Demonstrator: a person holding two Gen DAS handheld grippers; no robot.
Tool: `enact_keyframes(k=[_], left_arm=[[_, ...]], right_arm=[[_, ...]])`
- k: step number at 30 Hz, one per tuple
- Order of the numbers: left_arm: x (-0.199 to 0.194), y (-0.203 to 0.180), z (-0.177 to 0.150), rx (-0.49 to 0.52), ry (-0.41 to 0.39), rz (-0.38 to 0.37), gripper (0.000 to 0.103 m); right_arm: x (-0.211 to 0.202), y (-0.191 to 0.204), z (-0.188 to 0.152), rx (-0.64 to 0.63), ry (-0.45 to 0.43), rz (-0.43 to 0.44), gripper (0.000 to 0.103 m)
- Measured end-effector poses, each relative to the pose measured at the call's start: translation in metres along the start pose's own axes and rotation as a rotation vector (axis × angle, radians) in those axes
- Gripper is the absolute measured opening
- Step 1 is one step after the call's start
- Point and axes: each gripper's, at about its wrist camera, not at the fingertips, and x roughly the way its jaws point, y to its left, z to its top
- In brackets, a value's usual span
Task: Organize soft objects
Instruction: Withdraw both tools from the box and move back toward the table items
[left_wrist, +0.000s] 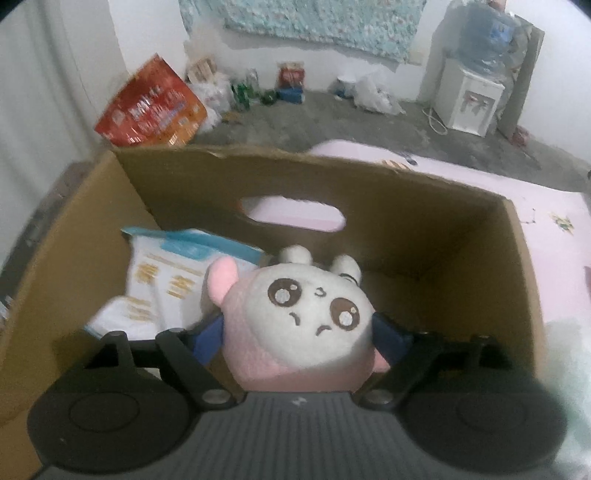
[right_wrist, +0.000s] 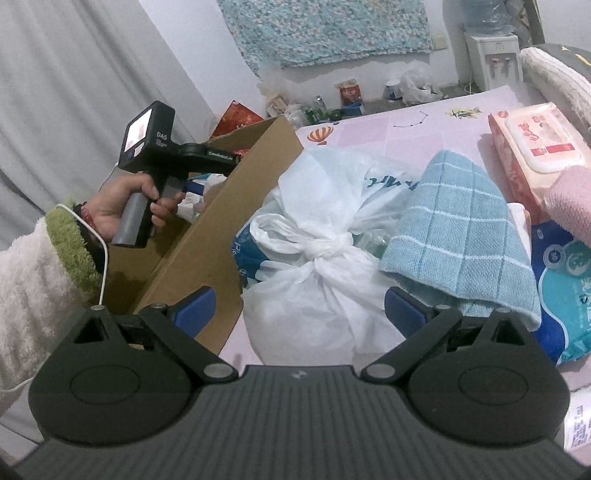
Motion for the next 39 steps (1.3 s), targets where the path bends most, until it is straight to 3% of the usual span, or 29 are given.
enact_keyframes(k=[12, 21, 30, 39], left_arm=[[0.0, 0.007, -0.01, 0.012, 0.005, 0.043, 0.091], [-0.05, 0.029, -0.015, -0.053, -0.035, -0.004, 0.091], [-0.163, 0.034, -0.052, -0.03, -0.208, -0.158, 0.096], [-0.25, -0.04, -0.094, 0.181, -0.27, -0.354, 0.098]], right_arm=[[-0.015, 0.005, -0.004, -0.002, -0.025, -0.001, 0.098], [-0.051, 0.001, -0.022, 0.063, -0.097, -0.016, 0.098], [-0.099, -0.015, -0.074, 0.171, -0.158, -0.085, 0.098], [-0.146, -0.044, -0.121, 0.277, -0.251, -0.189, 0.098]])
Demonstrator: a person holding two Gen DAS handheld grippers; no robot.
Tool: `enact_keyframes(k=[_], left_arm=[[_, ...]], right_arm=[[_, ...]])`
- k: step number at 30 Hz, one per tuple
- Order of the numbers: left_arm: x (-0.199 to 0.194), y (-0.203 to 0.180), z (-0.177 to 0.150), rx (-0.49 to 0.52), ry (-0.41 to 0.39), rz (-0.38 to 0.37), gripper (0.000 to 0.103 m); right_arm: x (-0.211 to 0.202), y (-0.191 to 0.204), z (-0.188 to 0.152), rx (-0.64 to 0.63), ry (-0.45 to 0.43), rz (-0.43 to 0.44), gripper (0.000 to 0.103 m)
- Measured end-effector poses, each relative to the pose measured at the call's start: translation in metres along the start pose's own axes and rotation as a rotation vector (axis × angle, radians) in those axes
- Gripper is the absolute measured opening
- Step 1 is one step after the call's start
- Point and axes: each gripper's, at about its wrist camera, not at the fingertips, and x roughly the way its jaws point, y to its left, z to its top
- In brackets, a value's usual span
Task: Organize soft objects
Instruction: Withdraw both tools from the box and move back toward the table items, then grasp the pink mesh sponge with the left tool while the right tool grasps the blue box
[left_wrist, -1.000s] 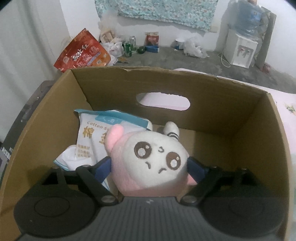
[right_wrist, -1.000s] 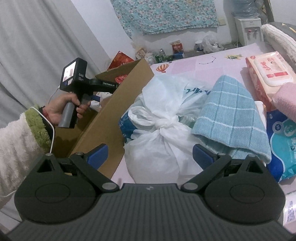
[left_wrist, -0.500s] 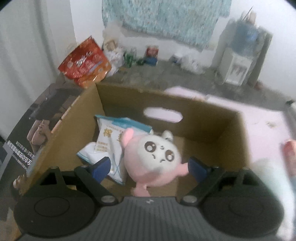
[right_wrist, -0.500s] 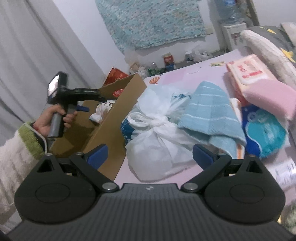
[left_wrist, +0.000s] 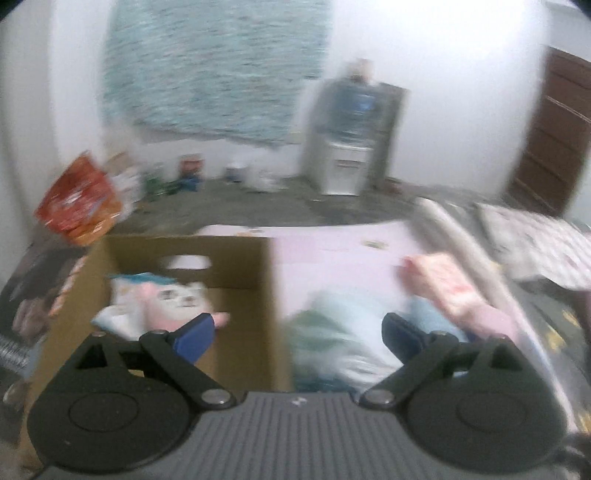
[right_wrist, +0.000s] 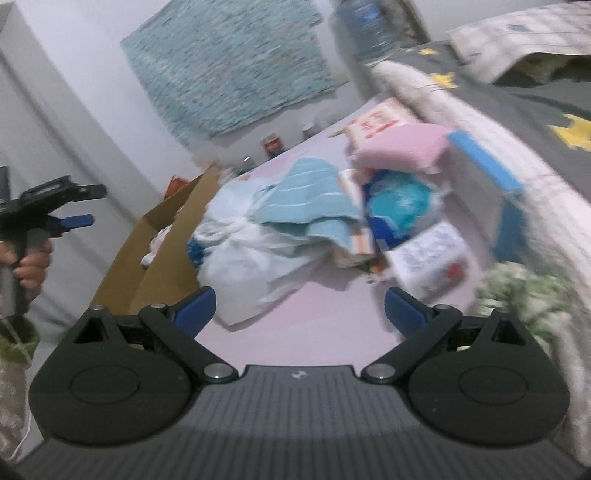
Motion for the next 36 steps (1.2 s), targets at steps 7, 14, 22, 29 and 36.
enact_keyframes(k=[7, 14, 22, 29, 36], left_arm=[[0.02, -0.092, -0.003, 0.1, 0.08, -0.186, 0.099], [0.074, -0.168, -0.005, 0.109, 0.161, -0.265, 0.099], [0.168, -0.221, -0.009, 0.001, 0.377, -0.331, 0.098], [0.228, -0.255, -0.019, -0.037, 0.483, -0.284, 0.091], [0.264, -0.255, -0.03, -0.16, 0.561, -0.262, 0.084]], right_arm=[[-0.024, -0.029, 0.008, 0.006, -0.123, -0.087, 0.098], [-0.004, -0.074, 0.053, 0.001, -0.194, -0.208, 0.096], [0.059, -0.117, 0.084, 0.009, -0.124, -0.267, 0.07], [0.074, -0.129, 0.081, 0.024, -0.09, -0.257, 0.043], [0.077, -0.134, 0.081, 0.034, -0.092, -0.242, 0.04]])
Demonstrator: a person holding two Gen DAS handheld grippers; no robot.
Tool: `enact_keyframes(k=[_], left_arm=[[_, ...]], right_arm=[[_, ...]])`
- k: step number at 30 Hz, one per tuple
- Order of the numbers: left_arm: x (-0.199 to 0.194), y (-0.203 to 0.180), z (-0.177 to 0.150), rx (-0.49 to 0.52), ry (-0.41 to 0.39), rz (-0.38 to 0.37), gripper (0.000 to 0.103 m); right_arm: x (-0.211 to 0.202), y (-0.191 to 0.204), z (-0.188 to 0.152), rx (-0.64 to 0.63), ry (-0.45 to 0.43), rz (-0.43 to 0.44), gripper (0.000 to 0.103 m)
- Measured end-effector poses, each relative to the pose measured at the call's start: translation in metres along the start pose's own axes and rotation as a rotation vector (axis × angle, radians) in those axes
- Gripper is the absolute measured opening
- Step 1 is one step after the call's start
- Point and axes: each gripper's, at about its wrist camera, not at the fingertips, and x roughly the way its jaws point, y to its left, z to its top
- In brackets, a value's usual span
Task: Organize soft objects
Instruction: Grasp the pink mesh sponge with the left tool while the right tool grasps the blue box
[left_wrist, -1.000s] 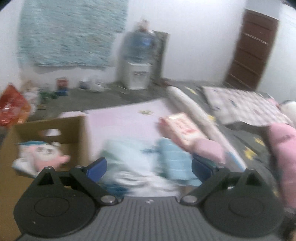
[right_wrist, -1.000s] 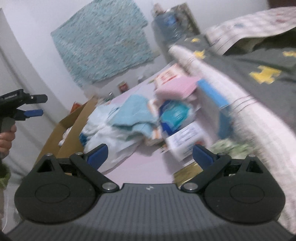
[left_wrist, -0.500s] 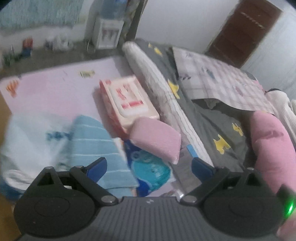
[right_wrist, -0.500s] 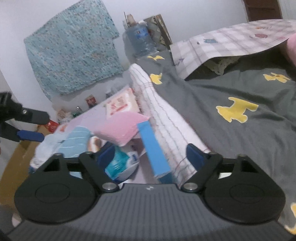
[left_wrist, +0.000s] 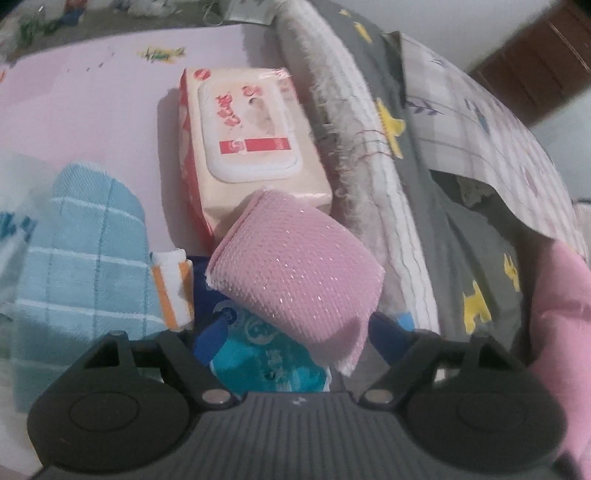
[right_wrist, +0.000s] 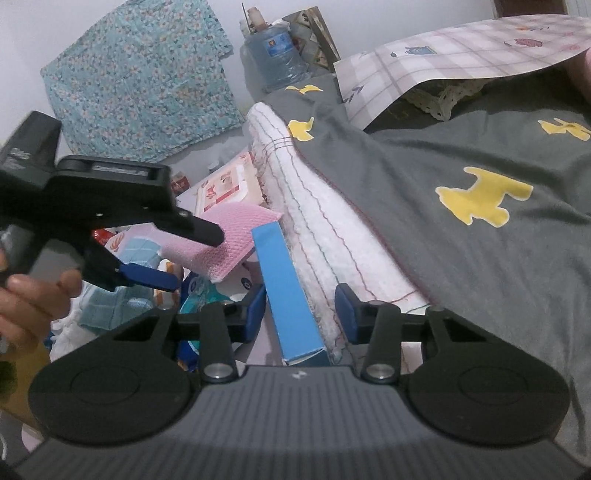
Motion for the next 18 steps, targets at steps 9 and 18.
enact_keyframes(k=[9, 18], left_arm=[[-0.001, 0.0, 0.001, -0.059, -0.074, -0.054, 0.058], [-0.002, -0.02, 0.005, 0.0, -0.188, -0.092, 0.045]], right_arm=[[-0.001, -0.003, -0.003, 0.01, -0.002, 0.015, 0.04], [0.0, -0.007, -0.003, 0.032, -0.003, 0.028, 0.04]])
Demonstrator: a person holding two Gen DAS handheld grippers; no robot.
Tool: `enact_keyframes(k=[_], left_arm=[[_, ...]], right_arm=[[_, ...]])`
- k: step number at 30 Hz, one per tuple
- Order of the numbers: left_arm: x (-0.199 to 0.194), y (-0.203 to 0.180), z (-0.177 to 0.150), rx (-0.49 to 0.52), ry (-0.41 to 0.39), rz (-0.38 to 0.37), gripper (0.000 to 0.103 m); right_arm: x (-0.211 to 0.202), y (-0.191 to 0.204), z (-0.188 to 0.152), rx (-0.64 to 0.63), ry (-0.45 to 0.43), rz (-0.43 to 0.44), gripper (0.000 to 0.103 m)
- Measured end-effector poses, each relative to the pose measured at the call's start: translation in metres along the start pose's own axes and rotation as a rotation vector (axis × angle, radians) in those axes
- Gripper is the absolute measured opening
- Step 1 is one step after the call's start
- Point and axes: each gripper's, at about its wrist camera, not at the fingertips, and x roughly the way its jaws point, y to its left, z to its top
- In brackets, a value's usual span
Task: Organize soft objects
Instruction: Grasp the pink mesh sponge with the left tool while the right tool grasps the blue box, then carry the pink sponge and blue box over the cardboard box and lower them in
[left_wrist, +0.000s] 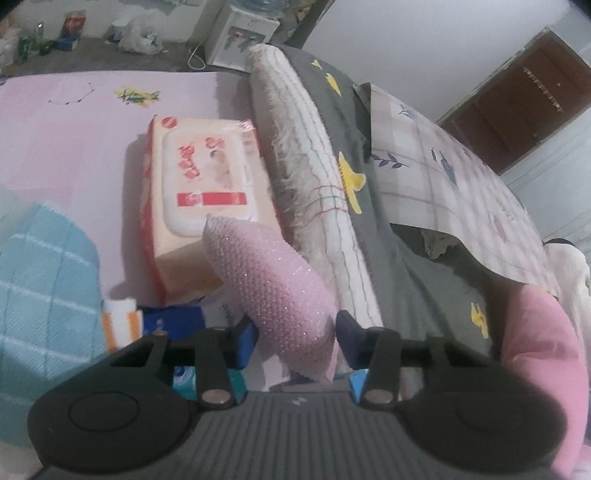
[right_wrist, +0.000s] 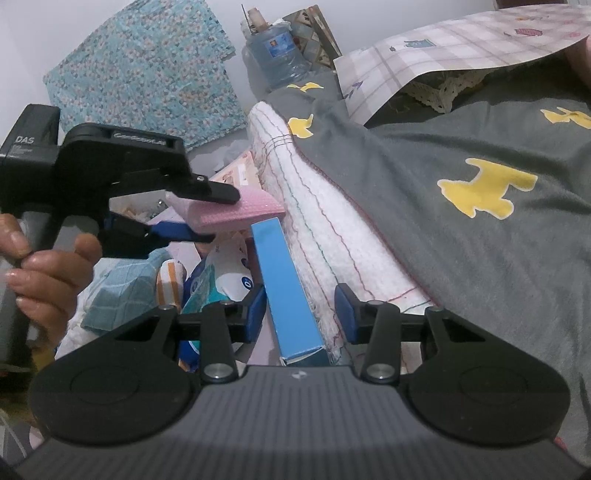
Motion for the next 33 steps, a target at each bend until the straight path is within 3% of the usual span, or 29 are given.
enact_keyframes(k=[4, 7, 13, 18, 22, 28, 33], left_arm=[[0.008, -0.004, 0.001, -0.001, -0.009, 0.014, 0.04], [0.006, -0.006, 0.0, 0.005, -0.019, 0.015, 0.036], [-0.03, -0.012, 0.0, 0.056, -0.04, 0.007, 0.034], [-0.092, -0.001, -0.001, 0.089, -0.064, -0.011, 0.034], [-0.16, 0.022, -0.003, 0.115, -0.132, 0.012, 0.034], [-0.269, 0.086, 0.0, 0.074, -0.294, 0.081, 0.034], [-0.324, 0.148, 0.0, -0.003, -0.39, 0.152, 0.034]], right_arm=[[0.001, -0.002, -0.001, 0.008, 0.002, 0.006, 0.038], [-0.002, -0.002, 0.0, 0.015, -0.009, 0.012, 0.026], [-0.011, 0.004, 0.003, 0.016, -0.039, 0.037, 0.019], [-0.024, 0.012, 0.009, -0.004, -0.076, 0.037, 0.019], [-0.034, 0.021, 0.015, -0.017, -0.096, 0.048, 0.019], [-0.047, 0.056, 0.027, -0.069, -0.12, 0.098, 0.019], [-0.046, 0.103, 0.038, -0.12, -0.106, 0.175, 0.019]])
